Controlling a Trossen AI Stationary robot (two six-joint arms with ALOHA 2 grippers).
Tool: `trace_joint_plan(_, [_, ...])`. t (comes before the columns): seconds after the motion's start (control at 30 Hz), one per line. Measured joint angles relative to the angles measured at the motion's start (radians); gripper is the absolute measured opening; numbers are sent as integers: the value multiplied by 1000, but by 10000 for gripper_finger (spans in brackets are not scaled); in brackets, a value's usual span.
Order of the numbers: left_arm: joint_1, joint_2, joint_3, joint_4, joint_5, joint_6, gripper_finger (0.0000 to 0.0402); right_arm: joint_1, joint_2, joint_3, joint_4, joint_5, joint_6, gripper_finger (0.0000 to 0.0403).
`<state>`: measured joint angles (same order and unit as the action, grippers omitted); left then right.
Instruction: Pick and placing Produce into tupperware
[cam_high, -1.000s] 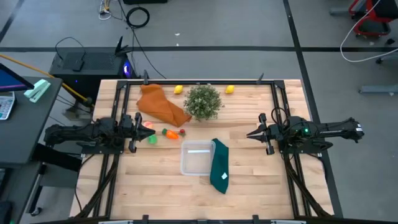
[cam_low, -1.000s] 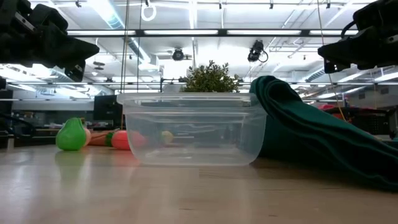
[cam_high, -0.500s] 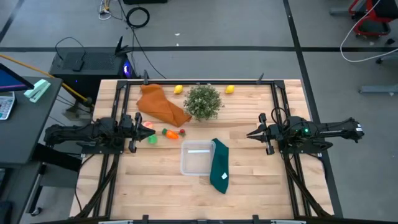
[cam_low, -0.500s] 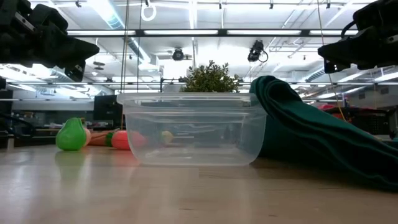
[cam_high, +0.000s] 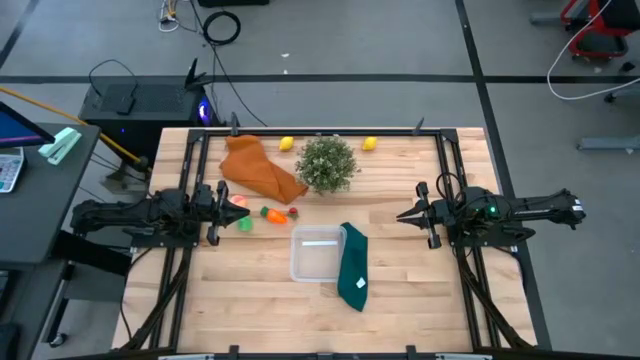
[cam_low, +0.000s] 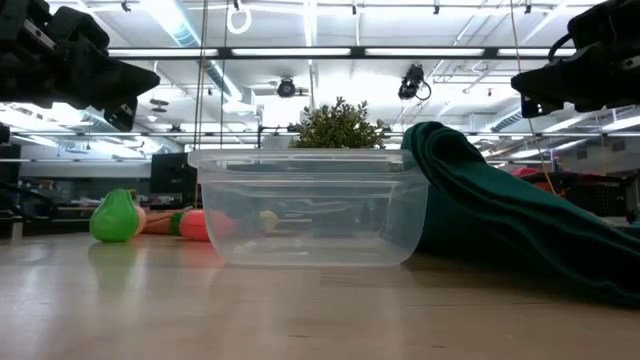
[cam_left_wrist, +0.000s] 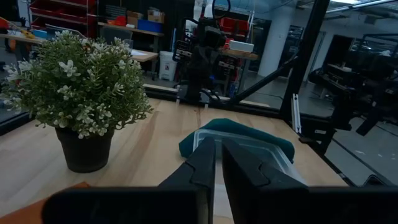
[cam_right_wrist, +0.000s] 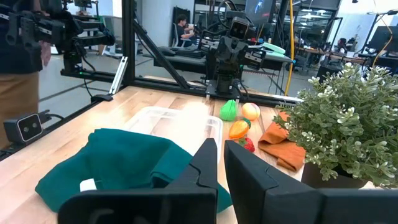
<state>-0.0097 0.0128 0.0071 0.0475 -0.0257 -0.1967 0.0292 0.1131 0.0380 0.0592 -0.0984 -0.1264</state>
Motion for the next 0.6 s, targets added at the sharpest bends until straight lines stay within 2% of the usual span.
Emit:
trace_joint_plan(0.3, [0,0,0,2,0,-1,23,0,0,0,0,0,0,0])
trace_joint_plan(0.6, [0,0,0,1,0,-28,31,0,0,0,0,0,0,0])
